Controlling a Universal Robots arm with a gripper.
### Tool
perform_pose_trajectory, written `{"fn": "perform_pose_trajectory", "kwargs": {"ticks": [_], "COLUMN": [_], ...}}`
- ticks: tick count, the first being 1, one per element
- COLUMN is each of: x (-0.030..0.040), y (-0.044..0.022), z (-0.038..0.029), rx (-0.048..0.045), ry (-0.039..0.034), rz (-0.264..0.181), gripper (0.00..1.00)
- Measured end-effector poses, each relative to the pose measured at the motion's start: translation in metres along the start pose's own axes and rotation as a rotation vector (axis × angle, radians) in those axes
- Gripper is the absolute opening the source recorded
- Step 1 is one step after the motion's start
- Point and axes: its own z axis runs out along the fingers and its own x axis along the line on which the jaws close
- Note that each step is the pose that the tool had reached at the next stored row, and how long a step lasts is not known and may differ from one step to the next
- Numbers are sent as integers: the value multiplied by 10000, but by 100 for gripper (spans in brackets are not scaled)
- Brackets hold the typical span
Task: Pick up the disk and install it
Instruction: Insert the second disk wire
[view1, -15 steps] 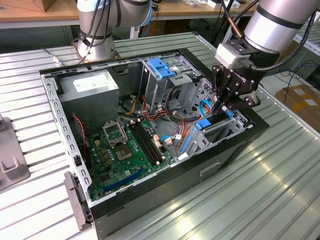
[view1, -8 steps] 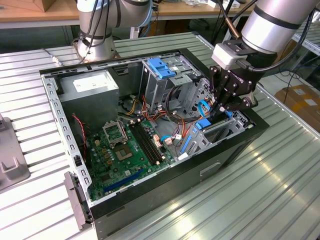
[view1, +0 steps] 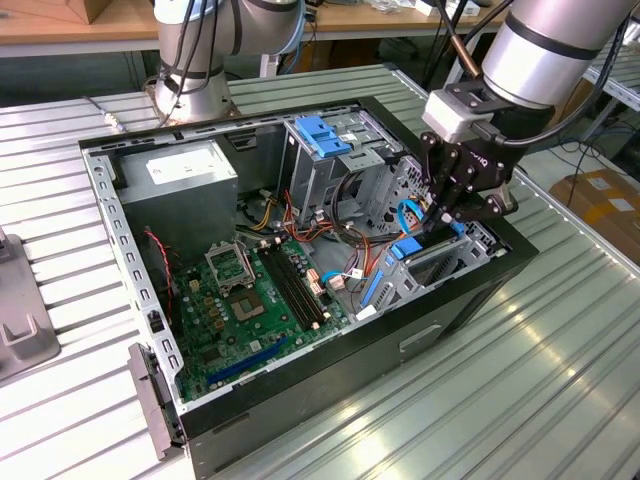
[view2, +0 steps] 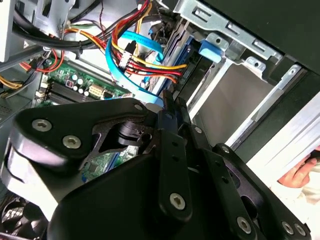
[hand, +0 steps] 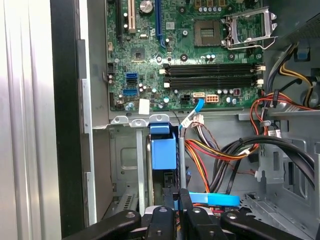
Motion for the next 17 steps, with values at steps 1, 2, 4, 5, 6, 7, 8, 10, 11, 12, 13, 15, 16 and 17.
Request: {"fn": "perform_pose_trajectory", "kwargs": {"ticks": [1,2,4,5,6,7,8,10,11,12,13,15,16,17], "x": [0,0,0,0,0,0,0,0,0,-1,-1,0,-1,-1], "y": [0,0,0,0,-1,0,0,0,0,0,0,0,0,0], "z": [0,1,3,3,2,2,2,3,3,5,8,15,19,23], "rx": [48,101,234,276,286,292,299,312,313,314,314,314,314,314], "ry": [-3,-6,-13,-15,-15,-16,-16,-17,-18,-18,-19,-17,-17,-17], "rz": [0,1,3,4,3,3,5,4,5,4,5,5,4,4], "gripper": [16,16,16,16,16,16,16,16,16,16,16,16,16,16]}}
